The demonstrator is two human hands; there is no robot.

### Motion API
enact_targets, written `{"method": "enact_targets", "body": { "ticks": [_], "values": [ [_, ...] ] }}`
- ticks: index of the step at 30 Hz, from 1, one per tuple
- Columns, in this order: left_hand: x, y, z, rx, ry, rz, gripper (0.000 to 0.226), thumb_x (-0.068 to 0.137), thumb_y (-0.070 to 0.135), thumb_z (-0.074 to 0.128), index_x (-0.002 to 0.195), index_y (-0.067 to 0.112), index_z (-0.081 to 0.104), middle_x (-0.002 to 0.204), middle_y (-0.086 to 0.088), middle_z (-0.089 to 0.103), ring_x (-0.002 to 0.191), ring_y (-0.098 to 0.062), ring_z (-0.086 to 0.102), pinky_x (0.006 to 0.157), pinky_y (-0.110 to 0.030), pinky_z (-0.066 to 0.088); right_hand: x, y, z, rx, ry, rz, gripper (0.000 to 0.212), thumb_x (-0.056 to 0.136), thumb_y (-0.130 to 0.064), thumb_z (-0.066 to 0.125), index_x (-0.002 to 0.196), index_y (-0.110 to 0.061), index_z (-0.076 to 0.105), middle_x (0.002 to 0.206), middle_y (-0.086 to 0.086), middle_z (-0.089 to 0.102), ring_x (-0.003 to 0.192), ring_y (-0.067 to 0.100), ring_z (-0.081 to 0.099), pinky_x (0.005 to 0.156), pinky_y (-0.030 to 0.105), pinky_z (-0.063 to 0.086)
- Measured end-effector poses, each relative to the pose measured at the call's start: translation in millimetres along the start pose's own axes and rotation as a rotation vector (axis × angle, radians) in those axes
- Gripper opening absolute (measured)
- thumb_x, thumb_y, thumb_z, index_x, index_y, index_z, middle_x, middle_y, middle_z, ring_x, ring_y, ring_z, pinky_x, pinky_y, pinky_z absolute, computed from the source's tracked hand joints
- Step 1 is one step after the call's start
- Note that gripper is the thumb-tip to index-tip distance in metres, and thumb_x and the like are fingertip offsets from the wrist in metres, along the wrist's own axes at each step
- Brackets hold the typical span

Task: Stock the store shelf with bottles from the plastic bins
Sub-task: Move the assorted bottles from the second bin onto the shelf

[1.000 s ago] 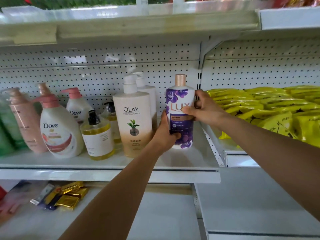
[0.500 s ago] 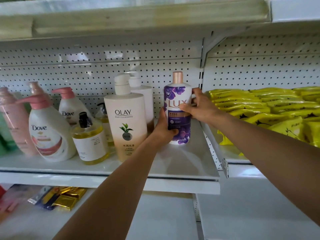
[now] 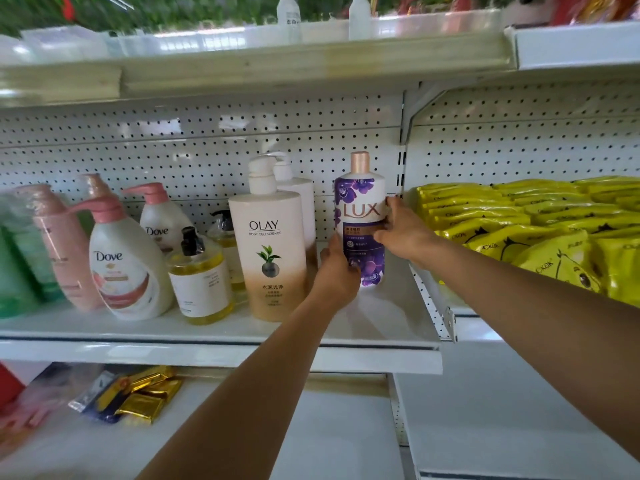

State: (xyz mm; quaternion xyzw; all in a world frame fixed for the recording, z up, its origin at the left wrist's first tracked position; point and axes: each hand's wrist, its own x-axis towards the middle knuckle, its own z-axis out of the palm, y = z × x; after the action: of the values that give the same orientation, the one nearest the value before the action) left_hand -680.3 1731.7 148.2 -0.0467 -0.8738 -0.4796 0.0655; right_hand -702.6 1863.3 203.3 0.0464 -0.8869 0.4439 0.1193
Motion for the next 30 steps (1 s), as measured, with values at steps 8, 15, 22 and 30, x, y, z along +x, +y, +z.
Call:
{"method": "enact_targets", "body": {
  "ticks": [8,15,22,30],
  "values": [
    [-64.6,-11.9,-22.9,0.259,0.065,0.223,0.033,0.093,0.016,0.055,0.125,0.021,0.057,0.121,0.000,0.062,0.103,-0.020,0.062,0.093,-0.039,0.050,-65.9,-6.9,-3.0,-0.407,-0.034,-0.182,0.031,0.091,0.001,0.051,0.121,-0.005,0.057,0.109,0.011,0.064,0.100,0.026,0.060,0.088,0.033,0.049],
    [-119.7,-39.3,-63.2,0.396,0.125,0.241,0.024,0.095,0.032,0.053,0.119,0.034,0.057,0.109,0.016,0.066,0.098,-0.011,0.062,0.083,-0.034,0.051,-130.6,-9.3,20.2,-0.620,-0.022,-0.237,0.026,0.090,-0.013,0.053,0.115,-0.019,0.057,0.112,0.003,0.066,0.098,0.025,0.062,0.087,0.038,0.050],
    [-176.5,-99.2,-101.8,0.398,0.089,0.137,0.023,0.093,0.033,0.054,0.115,0.036,0.059,0.105,0.019,0.066,0.095,-0.010,0.063,0.085,-0.036,0.052,-193.8,-6.8,77.8,-0.588,-0.074,-0.185,0.025,0.091,-0.018,0.053,0.116,-0.023,0.057,0.113,-0.004,0.064,0.096,0.022,0.062,0.084,0.037,0.051],
    [-239.0,-214.4,-120.7,0.383,-0.108,-0.060,0.022,0.092,0.037,0.057,0.114,0.038,0.059,0.090,0.026,0.059,0.079,0.000,0.062,0.081,-0.031,0.054,-260.7,12.3,179.8,-0.527,-0.242,-0.092,0.023,0.094,-0.022,0.051,0.115,-0.026,0.058,0.111,-0.012,0.063,0.097,0.014,0.061,0.087,0.033,0.046]
  ]
}}
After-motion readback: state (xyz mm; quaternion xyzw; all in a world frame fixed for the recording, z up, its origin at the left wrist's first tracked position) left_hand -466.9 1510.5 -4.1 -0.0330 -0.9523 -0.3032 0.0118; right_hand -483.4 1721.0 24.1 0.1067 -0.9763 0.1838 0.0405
